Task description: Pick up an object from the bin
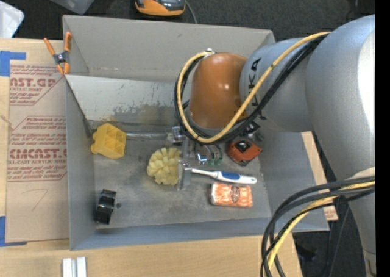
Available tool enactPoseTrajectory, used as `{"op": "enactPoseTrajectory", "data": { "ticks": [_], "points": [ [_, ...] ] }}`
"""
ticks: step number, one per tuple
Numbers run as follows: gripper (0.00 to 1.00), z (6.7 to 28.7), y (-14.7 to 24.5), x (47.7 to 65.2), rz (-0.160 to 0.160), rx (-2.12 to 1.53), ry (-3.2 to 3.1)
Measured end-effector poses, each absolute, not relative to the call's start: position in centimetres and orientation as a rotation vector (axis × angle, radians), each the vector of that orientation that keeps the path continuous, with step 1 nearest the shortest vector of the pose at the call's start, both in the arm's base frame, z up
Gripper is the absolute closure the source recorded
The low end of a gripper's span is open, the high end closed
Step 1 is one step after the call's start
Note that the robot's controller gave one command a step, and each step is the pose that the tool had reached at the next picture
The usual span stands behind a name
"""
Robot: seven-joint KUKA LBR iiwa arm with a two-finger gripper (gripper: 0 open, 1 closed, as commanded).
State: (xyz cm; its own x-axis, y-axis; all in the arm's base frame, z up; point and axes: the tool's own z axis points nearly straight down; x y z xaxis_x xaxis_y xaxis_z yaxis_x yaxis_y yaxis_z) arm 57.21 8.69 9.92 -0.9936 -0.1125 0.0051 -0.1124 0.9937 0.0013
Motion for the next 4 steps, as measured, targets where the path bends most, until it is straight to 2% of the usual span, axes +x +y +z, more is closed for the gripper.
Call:
{"op": "enactPoseTrajectory", "data": {
  "ticks": [1,2,4],
  "points": [
    [0.0,7.0,8.3,55.8,-0.013,-0.1,-3.146],
    [1.0,7.0,8.3,57.0,-0.005,0.06,-3.142],
    [1.0,7.7,8.4,56.9,-0.007,0.059,-3.142]
  ]
}}
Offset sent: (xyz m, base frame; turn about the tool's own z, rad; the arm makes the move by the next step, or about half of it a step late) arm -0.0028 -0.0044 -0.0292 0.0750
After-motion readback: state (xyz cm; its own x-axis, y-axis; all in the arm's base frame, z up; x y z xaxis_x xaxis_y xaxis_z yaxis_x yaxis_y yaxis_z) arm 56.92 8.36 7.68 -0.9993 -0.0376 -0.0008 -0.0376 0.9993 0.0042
